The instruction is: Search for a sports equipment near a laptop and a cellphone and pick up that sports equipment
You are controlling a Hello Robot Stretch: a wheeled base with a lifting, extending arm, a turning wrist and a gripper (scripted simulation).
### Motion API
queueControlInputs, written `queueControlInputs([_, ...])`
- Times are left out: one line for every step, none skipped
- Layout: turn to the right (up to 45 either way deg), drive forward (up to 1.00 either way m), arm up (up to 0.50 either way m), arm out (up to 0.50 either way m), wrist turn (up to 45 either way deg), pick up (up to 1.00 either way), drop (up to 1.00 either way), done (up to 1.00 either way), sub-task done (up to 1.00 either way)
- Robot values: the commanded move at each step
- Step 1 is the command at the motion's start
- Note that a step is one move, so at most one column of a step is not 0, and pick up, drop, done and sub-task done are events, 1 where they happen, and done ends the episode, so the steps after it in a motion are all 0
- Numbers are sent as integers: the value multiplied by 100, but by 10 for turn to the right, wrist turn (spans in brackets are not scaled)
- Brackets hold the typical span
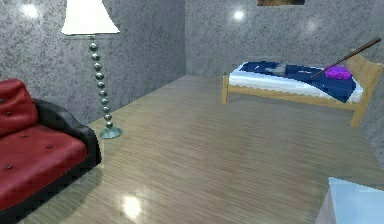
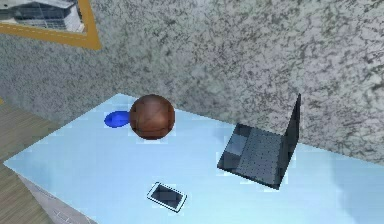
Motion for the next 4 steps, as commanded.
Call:
queueControlInputs([0, 0, 38, 0, 0, 0, 0, 0, 0])
queueControlInputs([0, 0, 0, 50, 0, 0, 0, 0, 0])
queueControlInputs([0, 0, 0, 0, 450, 0, 0, 0, 0])
queueControlInputs([0, 0, 0, 0, 450, 0, 0, 0, 0])
